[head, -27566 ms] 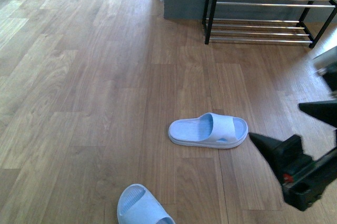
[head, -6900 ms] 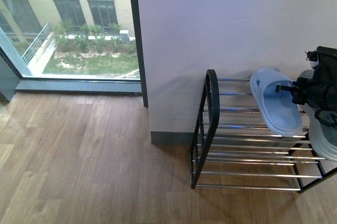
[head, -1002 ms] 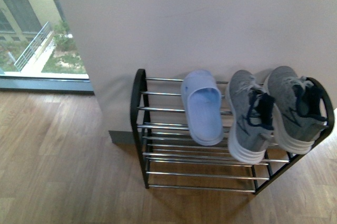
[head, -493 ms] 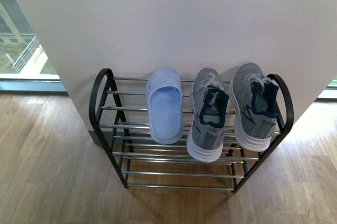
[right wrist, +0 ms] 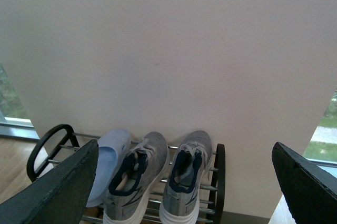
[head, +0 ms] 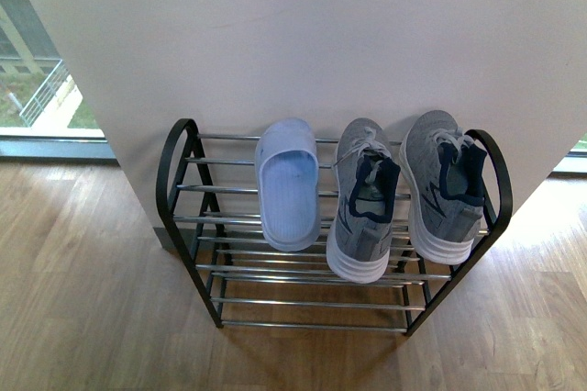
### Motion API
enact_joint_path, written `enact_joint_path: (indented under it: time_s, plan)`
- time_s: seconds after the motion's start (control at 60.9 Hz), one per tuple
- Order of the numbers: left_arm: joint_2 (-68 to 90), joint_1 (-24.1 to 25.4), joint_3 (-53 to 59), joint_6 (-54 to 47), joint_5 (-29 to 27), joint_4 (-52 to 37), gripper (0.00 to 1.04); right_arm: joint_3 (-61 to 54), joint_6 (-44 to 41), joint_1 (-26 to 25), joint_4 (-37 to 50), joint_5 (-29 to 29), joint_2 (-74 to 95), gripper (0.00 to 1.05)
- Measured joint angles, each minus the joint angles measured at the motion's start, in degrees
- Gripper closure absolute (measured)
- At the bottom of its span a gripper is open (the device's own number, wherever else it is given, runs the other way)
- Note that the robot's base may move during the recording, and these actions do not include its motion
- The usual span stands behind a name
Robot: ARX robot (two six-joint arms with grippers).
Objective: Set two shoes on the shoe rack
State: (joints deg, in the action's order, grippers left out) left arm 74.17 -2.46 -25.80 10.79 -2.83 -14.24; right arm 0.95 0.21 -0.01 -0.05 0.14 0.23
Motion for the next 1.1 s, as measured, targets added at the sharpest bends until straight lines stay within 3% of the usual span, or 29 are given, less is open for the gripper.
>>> enact_joint_path:
  time_s: [0.214,0.46,0.805,1.101]
  plan:
    - [19.19,-7.93,-12.15,3.43,-2.47,-0.81,1.03,0.00,0.00,0.00,0.00,0.00,0.00,0.09]
    - [35.80,-10.91,-22.40,3.45,-4.42,-3.23,1.03,0.00,0.00,0.00,0.02,0.02,0.00,0.09]
    - [53.24,-14.14,-36.85,2.16,4.52,-7.04,1.03,0.00,-0.02,0.00,0.02,0.02,0.00,0.09]
    - [62.93,-16.11,-48.19,1.95,4.74,-3.45,1.03,0.00,0.00,0.00,0.02,0.02,0.00,0.09]
